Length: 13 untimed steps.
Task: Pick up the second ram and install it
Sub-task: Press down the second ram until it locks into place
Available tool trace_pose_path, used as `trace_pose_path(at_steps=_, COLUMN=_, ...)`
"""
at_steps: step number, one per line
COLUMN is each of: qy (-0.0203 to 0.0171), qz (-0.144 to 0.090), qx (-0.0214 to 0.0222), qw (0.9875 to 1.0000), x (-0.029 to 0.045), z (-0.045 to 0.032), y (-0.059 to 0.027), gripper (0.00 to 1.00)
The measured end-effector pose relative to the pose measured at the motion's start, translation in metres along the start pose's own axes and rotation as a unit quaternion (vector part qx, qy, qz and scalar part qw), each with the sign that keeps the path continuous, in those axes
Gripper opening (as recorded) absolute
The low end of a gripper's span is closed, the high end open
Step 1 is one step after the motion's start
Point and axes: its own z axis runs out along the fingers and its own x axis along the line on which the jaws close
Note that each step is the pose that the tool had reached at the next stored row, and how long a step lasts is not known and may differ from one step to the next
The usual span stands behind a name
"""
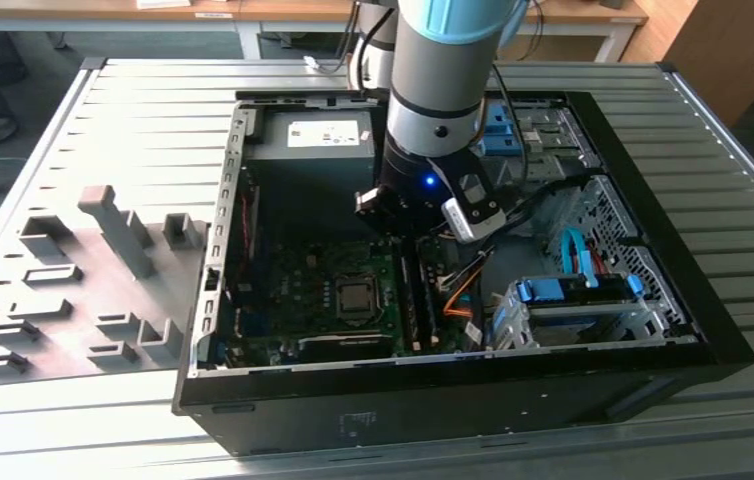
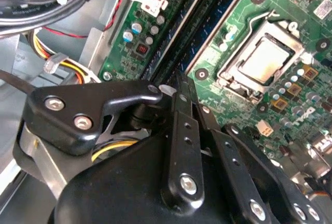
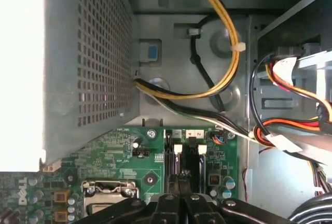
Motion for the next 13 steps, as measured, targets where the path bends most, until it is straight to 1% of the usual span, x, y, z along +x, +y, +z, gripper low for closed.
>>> trace_pose_path(at_steps=2, qy=0.0005, qz=0.0, qx=0.0014, qw=1.0, x=0.0003, z=-0.0034, y=-0.0006, gripper=0.1)
trace_pose_path(at_steps=4, qy=0.0003, qz=0.0, qx=0.0012, qw=1.0, x=0.0003, z=-0.004, y=-0.0018, gripper=0.1)
trace_pose_path(at_steps=5, qy=0.0004, qz=0.0, qx=0.0013, qw=1.0, x=0.0003, z=-0.0041, y=-0.0043, gripper=0.1)
trace_pose_path(at_steps=12, qy=0.0004, qz=0.0, qx=0.0014, qw=1.0, x=0.0, z=-0.004, y=-0.0332, gripper=0.1)
trace_pose_path(at_steps=13, qy=0.0004, qz=0.0, qx=0.002, qw=1.0, x=-0.0001, z=-0.0038, y=-0.0371, gripper=0.1)
